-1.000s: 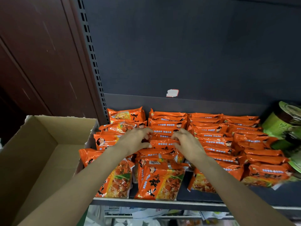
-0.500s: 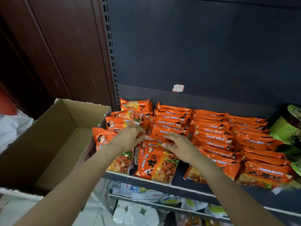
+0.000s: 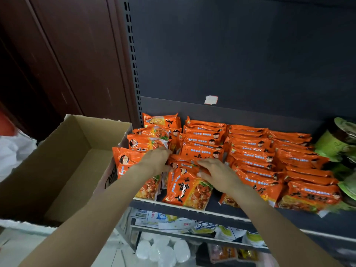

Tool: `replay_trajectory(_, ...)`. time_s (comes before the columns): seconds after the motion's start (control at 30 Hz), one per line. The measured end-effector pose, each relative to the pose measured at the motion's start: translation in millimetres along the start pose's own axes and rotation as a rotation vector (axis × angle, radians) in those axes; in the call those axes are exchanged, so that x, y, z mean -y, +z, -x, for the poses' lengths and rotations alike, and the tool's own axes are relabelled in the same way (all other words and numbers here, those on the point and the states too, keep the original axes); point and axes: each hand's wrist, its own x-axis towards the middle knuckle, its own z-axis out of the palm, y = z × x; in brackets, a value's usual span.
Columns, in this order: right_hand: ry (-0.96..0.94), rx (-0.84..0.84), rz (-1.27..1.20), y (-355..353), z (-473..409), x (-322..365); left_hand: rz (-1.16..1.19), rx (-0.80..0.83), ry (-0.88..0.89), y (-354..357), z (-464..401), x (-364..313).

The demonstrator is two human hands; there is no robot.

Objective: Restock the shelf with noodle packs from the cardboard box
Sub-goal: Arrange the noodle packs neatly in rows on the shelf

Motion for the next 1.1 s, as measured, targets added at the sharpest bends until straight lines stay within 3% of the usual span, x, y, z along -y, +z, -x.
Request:
replay_trajectory(0.13, 0.01, 0.08, 0.031, -3, 4, -4, 0.038, -0.032, 0.005, 4, -9, 1)
replay_trajectory(0.37, 0.058, -0.053, 0.116, 1, 12, -11, 0.213, -0.046, 0.127, -5, -19, -2)
replay_trajectory(0.53, 0.087, -0.011, 0.144, 1, 16, -14, 0.436, -0.053, 0.098, -3, -21, -3)
replay_trajectory(0.8, 0.18, -0.03, 0.159, -2, 21, -18, 0.51, -0.268, 0.047, -4, -19, 2)
replay_trajectory(1.1, 0.177, -0.085, 0.089, -5, 20, -6, 0.522, -0.289, 0.045, -8, -16, 2)
